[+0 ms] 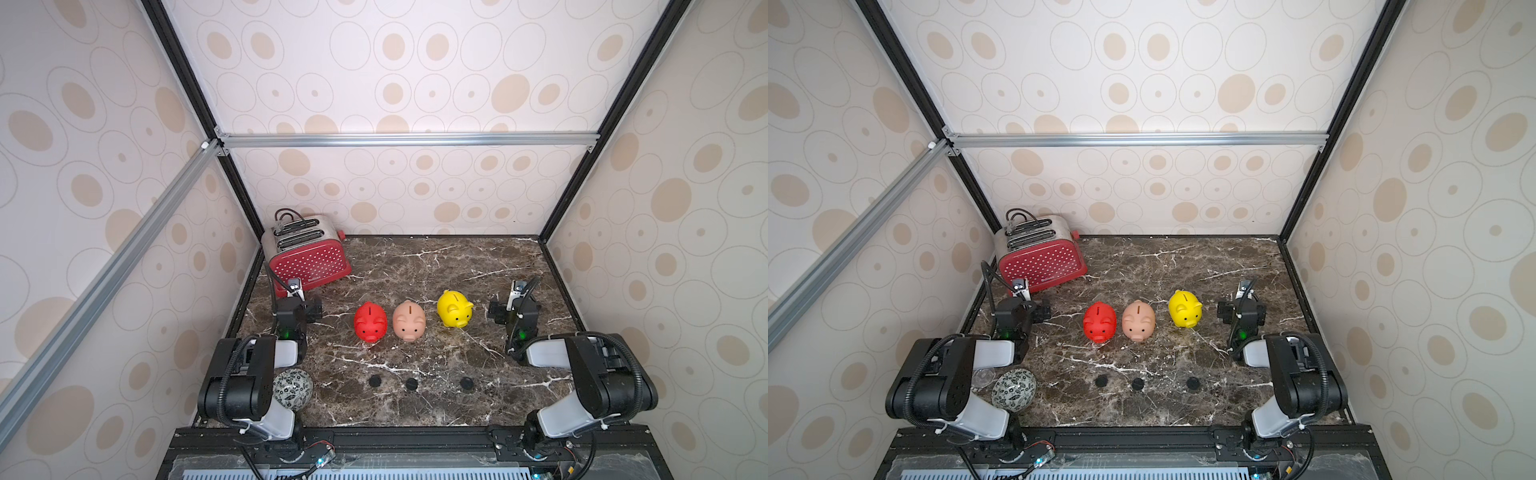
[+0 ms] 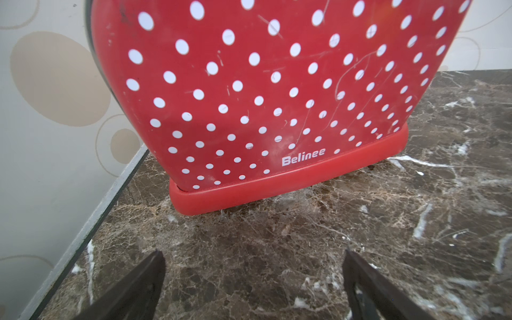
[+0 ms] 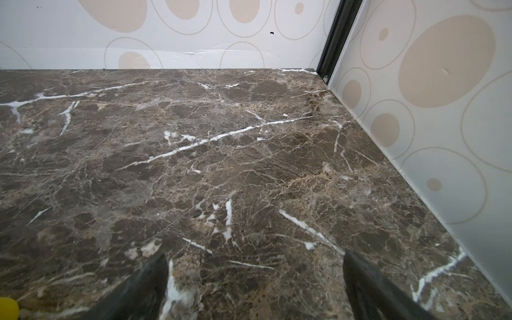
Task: Close piggy banks
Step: Move the piggy bank to the center of the board.
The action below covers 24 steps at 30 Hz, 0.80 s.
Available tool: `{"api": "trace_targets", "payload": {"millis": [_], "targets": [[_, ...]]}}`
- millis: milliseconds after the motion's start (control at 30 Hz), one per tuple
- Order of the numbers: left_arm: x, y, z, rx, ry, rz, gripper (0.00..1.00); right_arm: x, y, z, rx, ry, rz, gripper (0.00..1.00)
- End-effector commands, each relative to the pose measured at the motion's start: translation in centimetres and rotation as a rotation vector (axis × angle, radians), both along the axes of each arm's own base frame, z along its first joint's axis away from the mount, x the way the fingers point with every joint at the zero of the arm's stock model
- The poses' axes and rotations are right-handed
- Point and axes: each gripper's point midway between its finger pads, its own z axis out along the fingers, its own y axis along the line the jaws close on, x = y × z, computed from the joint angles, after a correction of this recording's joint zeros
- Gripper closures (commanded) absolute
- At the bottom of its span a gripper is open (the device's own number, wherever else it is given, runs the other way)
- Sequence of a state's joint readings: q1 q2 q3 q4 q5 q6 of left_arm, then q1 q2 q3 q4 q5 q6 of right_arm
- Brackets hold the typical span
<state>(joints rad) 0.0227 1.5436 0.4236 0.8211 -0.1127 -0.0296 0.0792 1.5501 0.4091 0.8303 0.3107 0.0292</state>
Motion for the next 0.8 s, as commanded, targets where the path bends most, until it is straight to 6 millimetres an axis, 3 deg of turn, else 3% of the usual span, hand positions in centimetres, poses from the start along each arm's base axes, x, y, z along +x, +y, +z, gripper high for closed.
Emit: {"api": "trace_targets", "payload": {"millis": [0, 233, 333, 400, 533, 667, 767], "targets": [[0.3, 0.1, 0.6, -0.007, -0.019, -0.001, 0.01, 0.0, 0.2, 0.4, -0.002, -0.011, 0.005, 0.00], [0.2, 0.3, 0.7, -0.004, -0.027, 0.001, 0.01, 0.0, 0.2, 0.4, 0.000, -0.011, 0.004, 0.00], [-0.4, 0.8, 2.9, 0.006, -0.045, 0.049, 0.01, 0.0, -0.1, 0.8, -0.011, -0.030, -0.010, 0.01], [-1.2, 1.0, 5.3, 0.003, -0.059, 0.069, 0.01, -0.3, 0.1, 1.5, -0.018, -0.020, -0.006, 0.00], [-2.5, 0.6, 9.3, -0.126, -0.094, 0.102, 0.01, -1.0, 0.3, 6.2, -0.079, -0.034, -0.070, 0.00], [-3.5, -0.2, 11.9, -0.310, -0.193, 0.123, 0.01, -2.4, 1.9, 10.3, 0.092, -0.029, -0.048, 0.00], [-3.7, -2.2, 14.1, -0.456, -0.185, 0.050, 0.01, -4.5, 4.0, 11.9, 0.270, 0.028, 0.023, 0.00]]}}
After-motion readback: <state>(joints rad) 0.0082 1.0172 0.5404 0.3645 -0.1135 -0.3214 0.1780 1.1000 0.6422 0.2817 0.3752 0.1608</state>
